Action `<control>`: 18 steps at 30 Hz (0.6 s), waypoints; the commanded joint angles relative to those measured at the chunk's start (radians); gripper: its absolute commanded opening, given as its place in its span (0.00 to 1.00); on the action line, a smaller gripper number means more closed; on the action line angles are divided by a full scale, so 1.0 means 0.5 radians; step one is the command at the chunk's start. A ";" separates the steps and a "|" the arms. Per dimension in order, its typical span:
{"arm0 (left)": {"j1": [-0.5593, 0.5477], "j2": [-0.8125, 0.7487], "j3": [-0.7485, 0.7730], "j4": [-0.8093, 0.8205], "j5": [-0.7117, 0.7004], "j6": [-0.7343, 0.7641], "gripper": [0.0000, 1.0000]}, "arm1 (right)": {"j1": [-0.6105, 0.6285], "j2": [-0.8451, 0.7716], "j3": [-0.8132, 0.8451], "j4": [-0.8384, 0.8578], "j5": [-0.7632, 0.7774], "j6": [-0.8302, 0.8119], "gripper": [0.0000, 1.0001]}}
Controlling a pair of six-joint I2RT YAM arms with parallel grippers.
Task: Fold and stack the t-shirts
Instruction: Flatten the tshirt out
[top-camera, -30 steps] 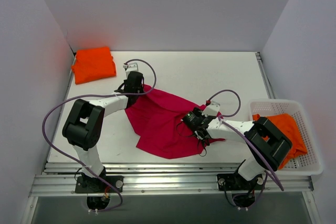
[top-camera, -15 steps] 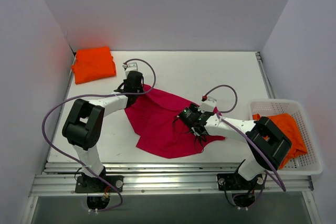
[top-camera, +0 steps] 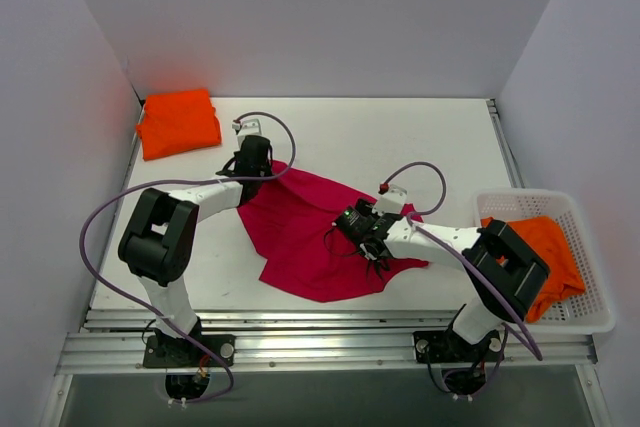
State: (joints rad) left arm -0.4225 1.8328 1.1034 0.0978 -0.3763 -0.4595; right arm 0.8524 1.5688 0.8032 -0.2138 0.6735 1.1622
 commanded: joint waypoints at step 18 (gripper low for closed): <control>0.029 0.007 -0.007 0.111 0.026 -0.011 0.02 | -0.076 0.114 -0.042 0.041 0.049 -0.020 0.14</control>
State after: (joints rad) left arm -0.4168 1.8328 1.1000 0.1097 -0.3664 -0.4595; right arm 0.8234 1.6188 0.7929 -0.1722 0.6651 1.1473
